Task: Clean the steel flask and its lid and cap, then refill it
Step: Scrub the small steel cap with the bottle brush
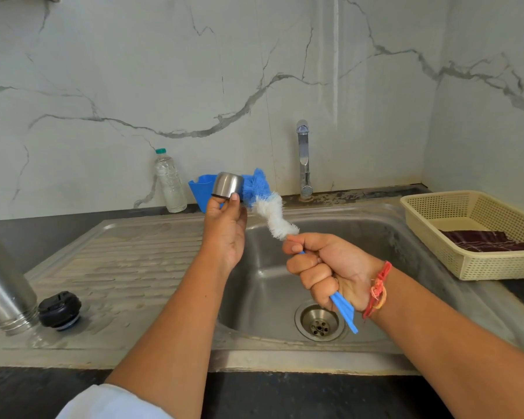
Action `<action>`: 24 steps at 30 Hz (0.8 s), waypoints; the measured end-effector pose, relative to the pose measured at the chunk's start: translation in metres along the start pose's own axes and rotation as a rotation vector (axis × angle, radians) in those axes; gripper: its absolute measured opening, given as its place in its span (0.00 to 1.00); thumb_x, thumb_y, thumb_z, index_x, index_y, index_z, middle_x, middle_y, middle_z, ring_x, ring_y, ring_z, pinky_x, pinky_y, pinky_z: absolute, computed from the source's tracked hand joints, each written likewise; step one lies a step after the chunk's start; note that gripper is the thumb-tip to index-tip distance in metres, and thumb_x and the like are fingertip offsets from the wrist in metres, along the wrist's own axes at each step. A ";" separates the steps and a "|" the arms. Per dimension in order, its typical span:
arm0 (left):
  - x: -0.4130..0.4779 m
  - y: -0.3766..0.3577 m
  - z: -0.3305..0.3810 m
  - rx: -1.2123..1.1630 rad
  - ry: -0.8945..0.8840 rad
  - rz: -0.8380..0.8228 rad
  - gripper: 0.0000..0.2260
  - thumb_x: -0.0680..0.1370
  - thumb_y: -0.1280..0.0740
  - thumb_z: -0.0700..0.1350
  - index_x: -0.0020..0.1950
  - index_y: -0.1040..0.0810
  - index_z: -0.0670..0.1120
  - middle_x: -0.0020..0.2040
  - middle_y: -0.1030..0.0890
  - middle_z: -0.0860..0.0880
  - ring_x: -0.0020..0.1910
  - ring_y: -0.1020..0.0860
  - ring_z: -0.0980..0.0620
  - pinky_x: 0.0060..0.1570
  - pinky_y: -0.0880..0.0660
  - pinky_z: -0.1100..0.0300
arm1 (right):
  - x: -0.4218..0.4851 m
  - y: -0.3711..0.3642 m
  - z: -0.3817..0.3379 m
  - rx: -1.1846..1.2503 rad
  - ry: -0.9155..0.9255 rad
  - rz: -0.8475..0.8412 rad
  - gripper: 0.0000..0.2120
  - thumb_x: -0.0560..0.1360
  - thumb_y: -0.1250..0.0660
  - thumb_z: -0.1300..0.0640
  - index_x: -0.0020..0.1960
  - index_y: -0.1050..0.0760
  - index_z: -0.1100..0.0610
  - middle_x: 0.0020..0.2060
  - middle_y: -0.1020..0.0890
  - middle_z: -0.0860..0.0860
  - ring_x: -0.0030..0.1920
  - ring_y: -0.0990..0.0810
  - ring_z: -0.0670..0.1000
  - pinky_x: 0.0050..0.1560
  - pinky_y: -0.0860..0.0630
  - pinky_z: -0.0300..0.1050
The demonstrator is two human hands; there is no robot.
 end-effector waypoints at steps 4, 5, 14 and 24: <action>-0.003 0.000 0.001 0.028 0.040 -0.050 0.07 0.84 0.35 0.40 0.61 0.24 0.48 0.62 0.20 0.43 0.62 0.21 0.49 0.71 0.27 0.52 | -0.005 -0.003 0.001 -0.097 0.045 0.079 0.14 0.81 0.39 0.51 0.37 0.32 0.52 0.27 0.43 0.44 0.22 0.49 0.42 0.18 0.51 0.33; -0.004 -0.001 0.002 0.035 0.050 -0.052 0.06 0.85 0.35 0.40 0.60 0.24 0.48 0.60 0.19 0.45 0.60 0.20 0.51 0.69 0.26 0.55 | -0.006 -0.002 -0.001 -0.156 0.085 0.155 0.15 0.82 0.41 0.50 0.37 0.33 0.51 0.26 0.43 0.44 0.23 0.49 0.42 0.18 0.51 0.33; -0.002 0.006 0.003 0.082 0.099 0.088 0.10 0.84 0.35 0.35 0.58 0.18 0.47 0.57 0.14 0.45 0.53 0.16 0.49 0.57 0.18 0.52 | 0.001 0.007 -0.003 -1.033 0.306 0.669 0.17 0.85 0.46 0.49 0.40 0.33 0.53 0.27 0.37 0.49 0.22 0.44 0.46 0.22 0.47 0.34; -0.001 0.013 0.011 0.176 0.061 0.165 0.06 0.86 0.37 0.41 0.55 0.21 0.49 0.55 0.18 0.52 0.53 0.18 0.55 0.63 0.22 0.54 | -0.003 0.015 -0.017 -1.524 0.382 0.844 0.19 0.86 0.47 0.50 0.38 0.32 0.55 0.26 0.32 0.45 0.21 0.35 0.41 0.27 0.38 0.34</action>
Point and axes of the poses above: each hand's wrist, its own x-axis towards the middle knuckle, its own y-axis out of the back of the hand, z = x × y, the point moved 3 cm from there along x, towards the middle knuckle
